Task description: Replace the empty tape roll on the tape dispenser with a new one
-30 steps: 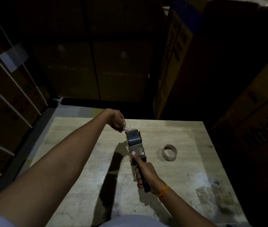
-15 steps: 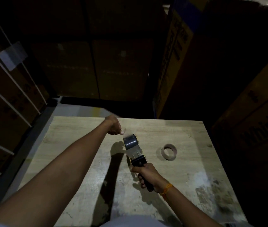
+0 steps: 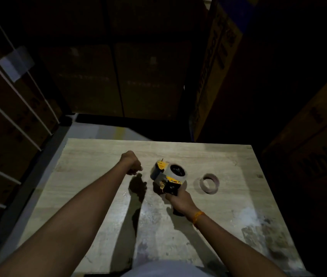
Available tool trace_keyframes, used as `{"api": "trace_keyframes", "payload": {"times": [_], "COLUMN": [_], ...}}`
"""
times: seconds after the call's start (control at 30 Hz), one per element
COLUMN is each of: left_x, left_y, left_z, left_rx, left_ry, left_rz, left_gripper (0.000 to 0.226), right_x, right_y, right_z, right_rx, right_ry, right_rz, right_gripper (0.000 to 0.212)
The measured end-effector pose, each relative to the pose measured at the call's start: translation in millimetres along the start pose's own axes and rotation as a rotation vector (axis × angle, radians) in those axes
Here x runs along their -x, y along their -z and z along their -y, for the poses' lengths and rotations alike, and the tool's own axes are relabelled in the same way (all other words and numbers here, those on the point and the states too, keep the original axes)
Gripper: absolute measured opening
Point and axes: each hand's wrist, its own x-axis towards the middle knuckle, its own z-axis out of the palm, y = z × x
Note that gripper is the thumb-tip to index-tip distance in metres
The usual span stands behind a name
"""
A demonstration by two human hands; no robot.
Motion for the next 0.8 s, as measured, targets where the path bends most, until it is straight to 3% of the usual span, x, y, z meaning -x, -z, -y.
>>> {"api": "trace_keyframes", "payload": {"times": [0.2,0.3,0.37,0.5,0.63,0.8], "left_x": [11.2,18.8,20.2,18.6,19.6,27.2], "left_y": [-25.9,-41.1,-52.8,-75.0,-86.4,-89.9], "left_z": [38.0,50.1,57.3,67.2,64.4,49.1], "left_rx": [-0.043,-0.148,-0.21,-0.267,-0.305,-0.374], "left_ry": [0.032,0.04,0.012,-0.076,-0.16,-0.273], "left_rz": [0.037,0.099,0.124,0.159,0.147,0.13], "left_gripper": [0.027,0.02,0.027,0.033,0.022,0.024], "right_x": [-37.8,-60.5,-67.1,-42.2,-34.1,-35.0], "right_y": [-38.9,-60.6,-68.6,-55.9,-43.8,-28.2], "right_z": [-33.3,-62.5,-73.9,-49.6,-42.0,-35.5], "right_rx": [0.241,0.275,0.306,0.376,0.452,0.488], "right_ry": [-0.022,-0.064,-0.079,-0.061,-0.048,-0.049], "right_rz": [-0.011,-0.045,-0.023,0.037,0.128,0.173], "right_gripper": [0.021,0.045,0.055,0.05,0.037,0.043]}}
